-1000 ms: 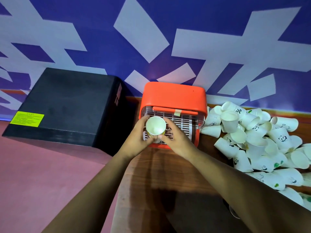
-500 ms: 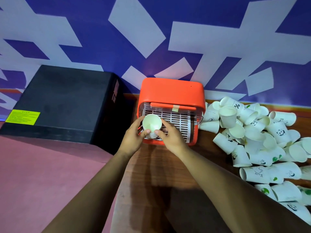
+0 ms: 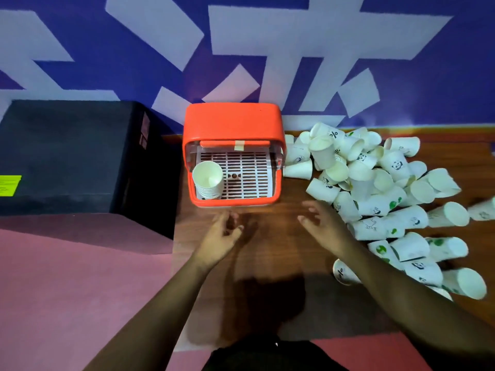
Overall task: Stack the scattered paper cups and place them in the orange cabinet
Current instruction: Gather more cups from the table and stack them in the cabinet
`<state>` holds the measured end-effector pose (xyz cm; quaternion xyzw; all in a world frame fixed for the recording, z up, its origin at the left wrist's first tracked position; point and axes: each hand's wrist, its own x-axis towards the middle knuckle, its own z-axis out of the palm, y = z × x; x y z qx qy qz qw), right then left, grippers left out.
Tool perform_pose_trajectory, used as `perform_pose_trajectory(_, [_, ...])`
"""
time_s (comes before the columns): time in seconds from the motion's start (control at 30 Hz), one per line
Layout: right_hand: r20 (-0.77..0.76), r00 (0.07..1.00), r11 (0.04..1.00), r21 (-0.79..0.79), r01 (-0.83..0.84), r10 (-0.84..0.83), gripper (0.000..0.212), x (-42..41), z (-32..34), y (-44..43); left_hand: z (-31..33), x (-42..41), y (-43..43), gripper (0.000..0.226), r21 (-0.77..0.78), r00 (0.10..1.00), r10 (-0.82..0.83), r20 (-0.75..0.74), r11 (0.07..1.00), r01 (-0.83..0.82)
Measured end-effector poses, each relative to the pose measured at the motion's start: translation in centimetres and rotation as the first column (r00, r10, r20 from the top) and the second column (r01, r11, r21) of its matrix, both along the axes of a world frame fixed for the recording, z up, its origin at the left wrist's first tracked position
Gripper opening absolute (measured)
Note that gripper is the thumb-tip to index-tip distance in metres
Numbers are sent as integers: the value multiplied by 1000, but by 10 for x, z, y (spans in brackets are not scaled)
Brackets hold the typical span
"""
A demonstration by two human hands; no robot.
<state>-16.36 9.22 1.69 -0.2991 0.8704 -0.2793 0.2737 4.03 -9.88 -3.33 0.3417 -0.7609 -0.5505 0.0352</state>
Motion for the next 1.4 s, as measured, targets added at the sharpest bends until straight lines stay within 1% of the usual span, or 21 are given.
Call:
perform_pose_trajectory(0.07, [-15,998,996,48,69,-68,39,-7,1,41,-4,-18,26,21,18,996,-82,28,997,81])
perform_pose_trajectory(0.17, [-58,982,981,65,181,-178,37,-11,-7,91,-7,-47,66,16,52,977,-190,95,981,186])
perform_pose_trajectory(0.27, [-32,966,960,107,260,-258,39,-7,-14,133,-12,-74,112,21,91,943,-298,150,954,287])
perform_pose_trajectory(0.33, [-11,963,954,136,268,-269,44,-1,-23,154,-16,-89,141,25,135,919,-351,178,934,331])
perform_pose_trajectory(0.43, [25,948,933,183,309,-318,53,8,-36,177,-26,-110,181,36,270,904,-407,132,892,362])
perform_pose_trajectory(0.5, [85,934,933,141,332,-346,66,14,-46,183,-34,-120,201,40,358,896,-417,151,868,344])
perform_pose_trajectory(0.57, [160,912,926,97,366,-377,60,18,-47,184,-40,-131,218,37,426,915,-334,224,878,216])
perform_pose_trajectory(0.63, [220,879,905,49,423,-423,44,18,-49,183,-42,-136,229,36,493,937,-221,271,868,62])
perform_pose_trajectory(0.7, [296,827,869,27,493,-478,30,18,-49,181,-39,-138,233,39,576,951,-120,284,815,-69])
perform_pose_trajectory(0.77, [350,809,861,-14,509,-473,28,14,-48,181,-37,-139,234,43,611,955,-17,296,772,-176])
perform_pose_trajectory(0.87, [379,831,868,-122,482,-408,24,7,-34,182,-29,-144,230,47,677,962,128,240,688,-260])
perform_pose_trajectory(0.97, [385,888,897,-252,362,-250,18,-7,-13,192,-11,-155,225,33,740,966,182,186,620,-260])
perform_pose_trajectory(1.03, [324,927,918,-278,284,-189,18,-24,-2,203,4,-164,221,23,789,958,240,158,552,-268])
perform_pose_trajectory(1.07, [236,950,925,-270,268,-206,20,-36,0,209,11,-168,219,20,814,952,276,133,517,-264])
perform_pose_trajectory(1.1, [119,965,940,-227,255,-233,25,-51,-1,214,19,-171,217,18,838,945,309,106,483,-252])
perform_pose_trajectory(1.13, [4,971,960,-144,239,-241,32,-65,-5,219,26,-174,215,21,853,941,330,74,468,-231])
perform_pose_trajectory(1.2, [-140,976,979,95,181,-167,49,-86,-17,225,34,-177,211,38,864,936,352,26,463,-198])
perform_pose_trajectory(1.23, [-182,979,968,217,128,-89,56,-92,-24,227,36,-177,210,44,865,932,362,7,465,-188])
perform_pose_trajectory(1.3, [-243,968,908,418,43,66,64,-96,-39,227,39,-178,209,45,870,924,383,-17,460,-175])
perform_pose_trajectory(1.33, [-261,960,879,475,35,103,65,-94,-46,227,39,-177,209,43,870,921,388,-22,461,-174])
perform_pose_trajectory(1.4, [-306,945,855,515,63,115,63,-90,-59,224,38,-176,211,37,867,911,411,-28,464,-183])
